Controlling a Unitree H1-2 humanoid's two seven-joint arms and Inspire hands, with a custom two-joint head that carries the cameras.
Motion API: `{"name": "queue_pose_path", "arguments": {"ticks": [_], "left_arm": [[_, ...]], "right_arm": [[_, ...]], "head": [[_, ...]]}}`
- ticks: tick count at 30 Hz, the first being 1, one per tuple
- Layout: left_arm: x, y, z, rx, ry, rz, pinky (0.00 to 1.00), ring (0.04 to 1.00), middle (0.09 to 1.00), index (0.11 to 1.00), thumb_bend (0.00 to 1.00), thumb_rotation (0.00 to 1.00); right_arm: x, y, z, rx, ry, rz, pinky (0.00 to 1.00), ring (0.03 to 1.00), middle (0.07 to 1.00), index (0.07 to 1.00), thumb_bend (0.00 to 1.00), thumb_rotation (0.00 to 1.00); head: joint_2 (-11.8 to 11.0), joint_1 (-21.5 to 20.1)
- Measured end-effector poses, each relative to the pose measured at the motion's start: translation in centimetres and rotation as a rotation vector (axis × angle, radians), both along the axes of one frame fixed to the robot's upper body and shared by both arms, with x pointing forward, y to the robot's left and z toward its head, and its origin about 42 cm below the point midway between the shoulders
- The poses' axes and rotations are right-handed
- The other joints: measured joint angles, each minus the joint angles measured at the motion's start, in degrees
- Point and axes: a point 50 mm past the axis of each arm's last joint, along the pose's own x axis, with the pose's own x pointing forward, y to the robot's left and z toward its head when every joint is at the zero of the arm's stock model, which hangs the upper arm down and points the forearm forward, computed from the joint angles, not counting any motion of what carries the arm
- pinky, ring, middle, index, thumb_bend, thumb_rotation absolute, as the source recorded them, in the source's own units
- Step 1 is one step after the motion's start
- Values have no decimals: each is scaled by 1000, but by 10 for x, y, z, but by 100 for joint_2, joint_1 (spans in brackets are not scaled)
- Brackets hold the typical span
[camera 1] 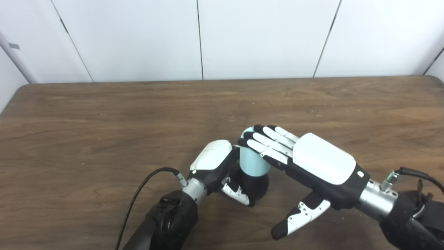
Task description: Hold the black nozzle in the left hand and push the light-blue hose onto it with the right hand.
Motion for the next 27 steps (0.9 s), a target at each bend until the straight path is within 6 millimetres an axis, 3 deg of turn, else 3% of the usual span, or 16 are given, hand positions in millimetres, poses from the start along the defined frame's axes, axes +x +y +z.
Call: {"name": "queue_pose_path", "arguments": {"ticks": [27], "left_arm": [[0,0,0,-2,1,0,835,647,511,479,522,0]], "right_arm": [[1,1,-2,-6,-8,-3,1000,1000,1000,1000,684,1000]], "head": [[9,0]]}}
